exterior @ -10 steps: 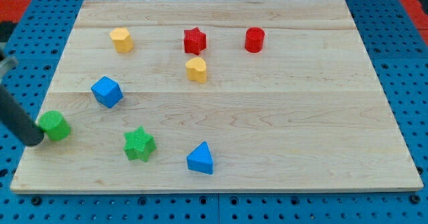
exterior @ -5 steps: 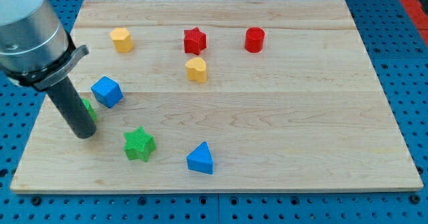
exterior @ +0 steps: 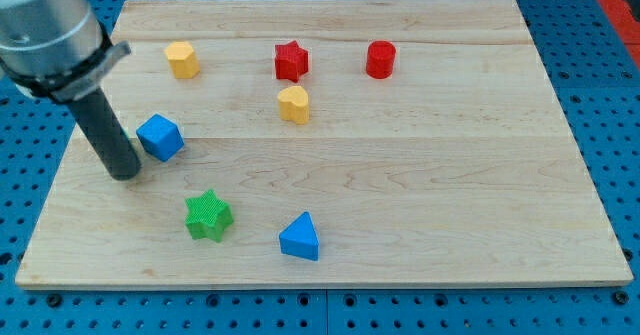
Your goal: Push the green circle towards the center left
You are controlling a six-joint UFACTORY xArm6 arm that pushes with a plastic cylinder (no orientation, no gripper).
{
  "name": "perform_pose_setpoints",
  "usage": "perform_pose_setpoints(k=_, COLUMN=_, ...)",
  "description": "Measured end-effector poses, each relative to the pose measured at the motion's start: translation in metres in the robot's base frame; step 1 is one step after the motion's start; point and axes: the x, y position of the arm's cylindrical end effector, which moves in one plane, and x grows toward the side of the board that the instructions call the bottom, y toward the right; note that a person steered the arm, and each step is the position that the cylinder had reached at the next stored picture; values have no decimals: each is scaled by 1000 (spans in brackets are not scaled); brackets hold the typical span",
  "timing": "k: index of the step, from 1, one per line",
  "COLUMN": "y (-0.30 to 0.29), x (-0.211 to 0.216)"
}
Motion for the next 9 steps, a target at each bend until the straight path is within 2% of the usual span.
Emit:
perform_pose_setpoints(k=1, y=-11, x=-16)
perform_pose_setpoints(k=4, y=-17, x=-24)
perform_pose_setpoints(k=6, y=-42, x=-25)
perform_pose_setpoints(k=9, y=-29, x=-87)
